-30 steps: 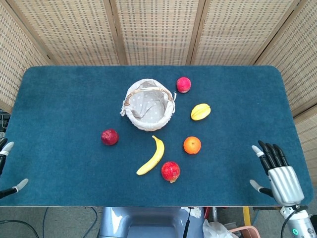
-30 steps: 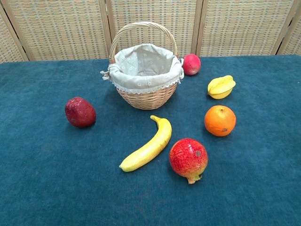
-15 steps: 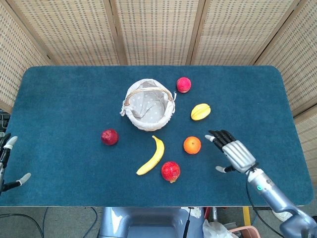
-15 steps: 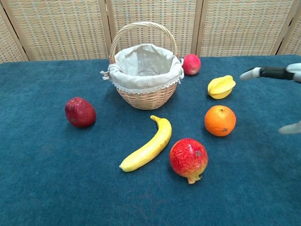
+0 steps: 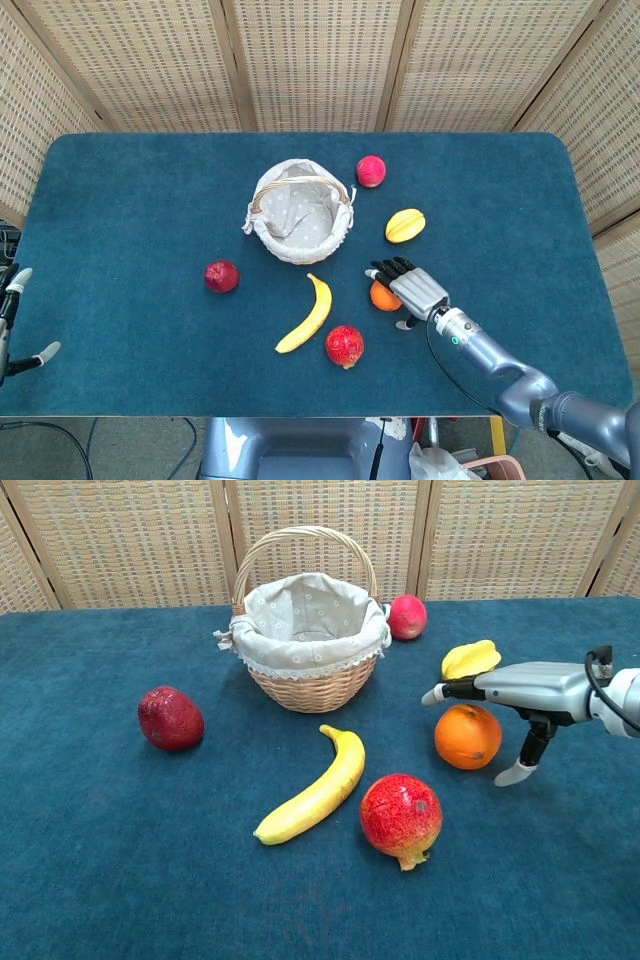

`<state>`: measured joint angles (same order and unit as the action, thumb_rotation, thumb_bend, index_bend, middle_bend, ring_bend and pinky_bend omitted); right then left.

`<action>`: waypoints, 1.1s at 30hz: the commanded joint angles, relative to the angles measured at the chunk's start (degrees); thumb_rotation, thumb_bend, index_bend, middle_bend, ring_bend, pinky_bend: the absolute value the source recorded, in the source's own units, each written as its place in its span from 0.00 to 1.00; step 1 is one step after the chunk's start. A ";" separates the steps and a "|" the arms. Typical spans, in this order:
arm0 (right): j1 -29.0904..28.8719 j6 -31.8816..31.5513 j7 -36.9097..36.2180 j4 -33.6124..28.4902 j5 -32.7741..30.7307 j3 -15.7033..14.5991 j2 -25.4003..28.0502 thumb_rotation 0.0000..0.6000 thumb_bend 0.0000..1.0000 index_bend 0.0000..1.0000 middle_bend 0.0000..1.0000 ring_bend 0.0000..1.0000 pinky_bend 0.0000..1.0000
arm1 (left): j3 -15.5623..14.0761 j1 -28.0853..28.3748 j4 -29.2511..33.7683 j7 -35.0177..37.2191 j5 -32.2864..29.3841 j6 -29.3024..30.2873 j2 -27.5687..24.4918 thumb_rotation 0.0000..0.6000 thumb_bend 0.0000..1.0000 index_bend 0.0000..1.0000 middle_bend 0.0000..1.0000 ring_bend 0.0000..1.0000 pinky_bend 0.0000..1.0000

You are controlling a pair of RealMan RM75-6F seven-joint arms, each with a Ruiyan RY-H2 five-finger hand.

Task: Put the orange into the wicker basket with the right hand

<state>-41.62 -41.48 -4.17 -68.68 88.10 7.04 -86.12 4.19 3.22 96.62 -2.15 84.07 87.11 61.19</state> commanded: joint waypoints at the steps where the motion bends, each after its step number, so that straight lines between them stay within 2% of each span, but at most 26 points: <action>1: -0.85 0.51 3.38 2.29 -2.36 0.18 -2.23 1.00 0.03 0.18 0.20 0.07 0.24 | 0.07 0.12 0.00 -0.05 -0.17 -0.16 0.00 1.00 0.00 0.00 0.00 0.00 0.00; 3: -0.40 -2.11 3.78 2.83 -2.16 0.35 -3.11 1.00 0.13 0.34 0.36 0.21 0.44 | 0.05 0.15 0.08 0.00 -0.20 -0.23 -0.04 1.00 0.00 0.00 0.00 0.00 0.00; 5: 0.25 -5.91 2.17 2.82 -1.11 0.48 -3.59 1.00 0.23 0.46 0.47 0.32 0.56 | 0.08 0.20 0.17 0.12 -0.24 -0.26 -0.11 1.00 0.00 0.00 0.00 0.00 0.00; 8: 0.51 -10.16 -2.06 0.70 0.20 1.28 -2.15 1.00 0.30 0.51 0.54 0.38 0.63 | 0.06 0.28 0.21 0.21 -0.29 -0.40 -0.17 1.00 0.00 0.00 0.00 0.00 0.00; 13: -0.62 -12.65 -4.51 -4.33 -0.18 4.08 1.94 1.00 0.32 0.52 0.55 0.38 0.63 | 0.14 0.47 0.27 0.43 -0.69 -0.80 -0.34 1.00 0.00 0.00 0.00 0.00 0.00; 15: -2.31 -12.38 -4.61 -7.27 -2.51 7.44 3.62 1.00 0.32 0.52 0.55 0.38 0.63 | 0.27 0.63 0.35 0.69 -0.91 -1.03 -0.48 1.00 0.00 0.00 0.00 0.00 0.00; 19: -5.52 -9.71 -2.67 -8.72 -7.06 11.32 3.72 1.00 0.32 0.52 0.55 0.38 0.63 | 0.40 0.84 0.36 0.83 -1.18 -1.35 -0.58 1.00 0.00 0.00 0.00 0.00 0.00; 22: -9.29 -6.84 -0.31 -7.42 -13.03 15.09 1.41 1.00 0.33 0.52 0.55 0.38 0.63 | 0.73 1.13 0.34 0.88 -1.95 -1.84 -0.60 1.00 0.00 0.00 0.00 0.00 0.00; 24: -11.57 -5.71 2.32 -6.07 -16.20 16.54 -0.42 1.00 0.33 0.52 0.55 0.38 0.63 | 0.97 1.28 0.28 0.99 -2.55 -2.15 -0.64 1.00 0.00 0.00 0.00 0.00 0.00; 33: -18.48 -3.58 11.47 0.68 -26.01 18.22 -7.82 1.00 0.34 0.52 0.55 0.38 0.63 | 1.94 2.34 -0.32 1.39 -5.45 -4.47 -0.81 1.00 0.00 0.00 0.00 0.00 0.00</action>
<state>-59.07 -45.47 5.85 -69.57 63.59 24.68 -92.40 6.03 5.46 96.37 -0.83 78.77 82.78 60.42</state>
